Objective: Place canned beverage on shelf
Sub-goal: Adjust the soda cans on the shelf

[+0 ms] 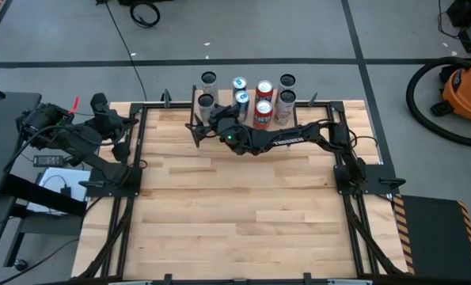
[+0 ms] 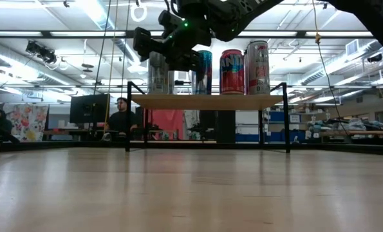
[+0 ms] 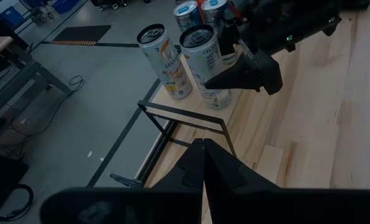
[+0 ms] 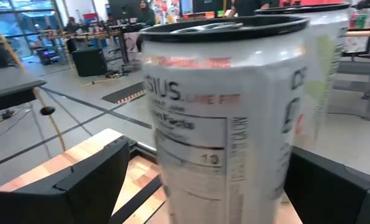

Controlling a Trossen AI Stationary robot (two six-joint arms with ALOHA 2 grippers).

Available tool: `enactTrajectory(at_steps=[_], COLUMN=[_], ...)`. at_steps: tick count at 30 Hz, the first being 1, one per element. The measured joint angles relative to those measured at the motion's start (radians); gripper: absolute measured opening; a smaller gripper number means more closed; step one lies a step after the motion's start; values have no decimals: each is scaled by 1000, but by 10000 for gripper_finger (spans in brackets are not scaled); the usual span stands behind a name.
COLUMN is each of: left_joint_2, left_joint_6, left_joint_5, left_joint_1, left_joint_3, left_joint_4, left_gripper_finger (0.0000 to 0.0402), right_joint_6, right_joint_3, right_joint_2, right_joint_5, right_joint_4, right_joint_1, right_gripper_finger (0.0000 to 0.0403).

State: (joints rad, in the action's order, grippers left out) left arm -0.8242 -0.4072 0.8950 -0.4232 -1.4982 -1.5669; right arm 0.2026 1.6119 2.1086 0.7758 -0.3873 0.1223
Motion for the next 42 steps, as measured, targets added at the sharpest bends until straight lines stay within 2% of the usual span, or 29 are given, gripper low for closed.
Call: enactTrajectory(at_steps=[6,11,16,24,31,37,42], left_joint_2=[0,0,0,0,0,0,0], left_joint_6=[2,4,3,3,3,2,-1], left_joint_5=[0,0,0,0,0,0,0], left_joint_1=[0,0,0,0,0,0,0], left_joint_3=[0,0,0,0,0,0,0], left_joint_4=[0,0,0,0,0,0,0], left_gripper_finger=[7,7,7,7,7,7,7], right_joint_6=[4,7,9,4,-2,-104,-116], right_joint_3=[0,0,0,0,2,2,2], right_joint_2=[0,0,0,0,0,0,1], right_joint_5=[-29,-37,-37,-37,-33,-34,-39], right_joint_4=[-2,-1,0,5,13,-7,-16], right_joint_1=[0,0,0,-17,-25,-48,-60], right_gripper_finger=[393,371,336,259,257,257,257])
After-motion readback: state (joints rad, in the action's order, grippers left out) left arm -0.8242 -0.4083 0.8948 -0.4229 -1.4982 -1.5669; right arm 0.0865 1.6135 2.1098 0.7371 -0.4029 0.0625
